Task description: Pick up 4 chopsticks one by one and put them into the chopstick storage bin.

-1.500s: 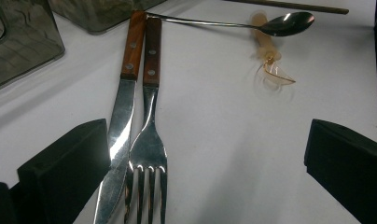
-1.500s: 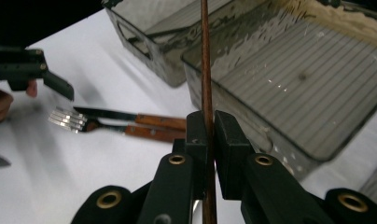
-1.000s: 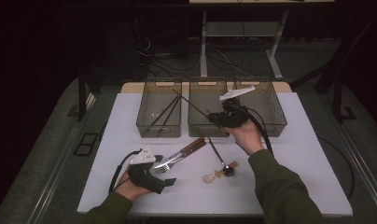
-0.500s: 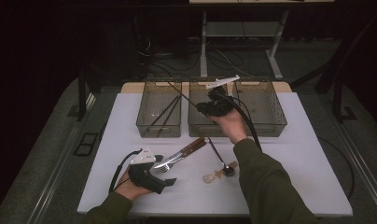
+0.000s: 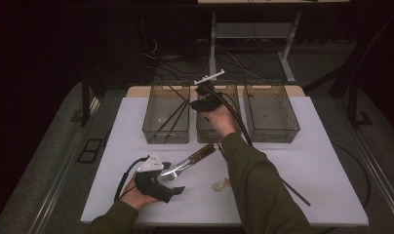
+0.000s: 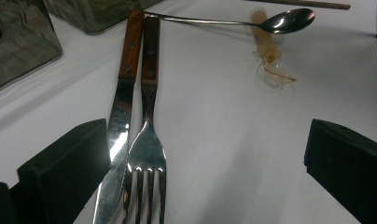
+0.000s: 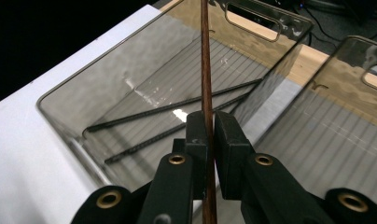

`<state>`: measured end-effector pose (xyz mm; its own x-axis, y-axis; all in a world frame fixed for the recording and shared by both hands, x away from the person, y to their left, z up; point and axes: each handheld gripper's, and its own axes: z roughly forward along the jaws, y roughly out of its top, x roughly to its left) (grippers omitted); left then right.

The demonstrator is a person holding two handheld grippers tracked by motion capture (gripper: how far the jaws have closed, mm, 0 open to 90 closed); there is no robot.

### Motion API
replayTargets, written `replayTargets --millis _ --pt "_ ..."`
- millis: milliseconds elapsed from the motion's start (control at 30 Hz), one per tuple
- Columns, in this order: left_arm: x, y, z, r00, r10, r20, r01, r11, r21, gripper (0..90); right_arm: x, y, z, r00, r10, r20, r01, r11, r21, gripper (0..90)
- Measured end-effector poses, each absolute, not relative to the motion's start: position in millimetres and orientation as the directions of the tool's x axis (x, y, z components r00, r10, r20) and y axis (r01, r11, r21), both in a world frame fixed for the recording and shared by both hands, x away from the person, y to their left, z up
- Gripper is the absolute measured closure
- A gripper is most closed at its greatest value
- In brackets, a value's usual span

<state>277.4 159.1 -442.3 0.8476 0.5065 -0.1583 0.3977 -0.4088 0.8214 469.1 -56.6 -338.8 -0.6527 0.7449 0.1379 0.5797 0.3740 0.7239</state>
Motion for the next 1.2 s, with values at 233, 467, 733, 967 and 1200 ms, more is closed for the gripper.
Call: replayTargets --millis 233,467,733,967,1200 --pt "276.1 157.8 -441.4 0.858 0.493 -0.143 0.379 -0.420 0.825 0.0 485.0 -28.8 -345.0 -0.627 0.769 0.124 0.613 0.388 0.688 84.3" --pt "275.8 157.1 -440.8 0.861 0.488 -0.142 0.375 -0.420 0.827 0.0 491.6 -12.6 -350.1 -0.604 0.785 0.134 0.643 0.382 0.663 84.2" --pt "275.7 157.0 -440.5 0.863 0.485 -0.140 0.372 -0.423 0.826 0.0 490.3 -2.2 -358.9 -0.618 0.773 0.144 0.649 0.398 0.648 75.7" --pt "274.3 156.7 -440.3 0.859 0.490 -0.147 0.379 -0.417 0.826 0.0 485.0 -6.9 -350.4 -0.649 0.746 0.149 0.612 0.395 0.685 58.4" --pt "274.5 157.3 -440.5 0.858 0.492 -0.146 0.380 -0.417 0.826 0.0 474.6 -29.8 -346.6 -0.672 0.717 0.185 0.600 0.379 0.705 49.6"
